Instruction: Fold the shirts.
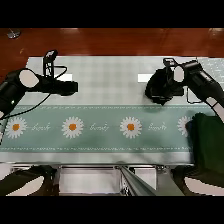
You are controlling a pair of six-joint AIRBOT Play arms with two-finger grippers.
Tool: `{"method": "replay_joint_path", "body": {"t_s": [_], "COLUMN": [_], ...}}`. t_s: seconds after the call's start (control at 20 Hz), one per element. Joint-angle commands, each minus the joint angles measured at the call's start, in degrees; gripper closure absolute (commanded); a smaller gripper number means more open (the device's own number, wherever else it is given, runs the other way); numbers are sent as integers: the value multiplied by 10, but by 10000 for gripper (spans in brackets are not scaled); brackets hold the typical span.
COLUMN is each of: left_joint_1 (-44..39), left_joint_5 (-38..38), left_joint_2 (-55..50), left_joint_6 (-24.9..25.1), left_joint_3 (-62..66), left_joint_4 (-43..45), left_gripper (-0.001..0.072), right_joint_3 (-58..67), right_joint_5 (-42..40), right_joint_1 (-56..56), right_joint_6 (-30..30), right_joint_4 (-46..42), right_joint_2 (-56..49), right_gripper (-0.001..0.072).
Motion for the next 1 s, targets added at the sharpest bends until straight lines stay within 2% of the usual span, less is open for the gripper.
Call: {"method": "replay_joint_path", "body": {"t_s": [0.0,0.6,0.7,0.85,0.9,0.95], "left_joint_1": [0,0,0,0,0,0], "left_joint_5": [0,5,35,90,114,143], "left_joint_2": [0,0,0,-1,-3,-6], "left_joint_6": [0,0,0,0,0,0], "left_joint_3": [0,0,0,0,0,0], "left_joint_4": [0,0,0,0,0,0], "left_gripper": [683,684,684,684,683,683], "right_joint_3": [0,0,0,0,0,0], "right_joint_5": [0,-1,-13,-83,-120,-159], "right_joint_1": [1,1,1,0,0,0], "right_joint_6": [0,2,2,1,1,10], "right_joint_4": [0,1,1,-15,-51,-102], "right_joint_2": [0,0,0,0,0,0], "right_gripper": [681,681,681,679,655,369]}}
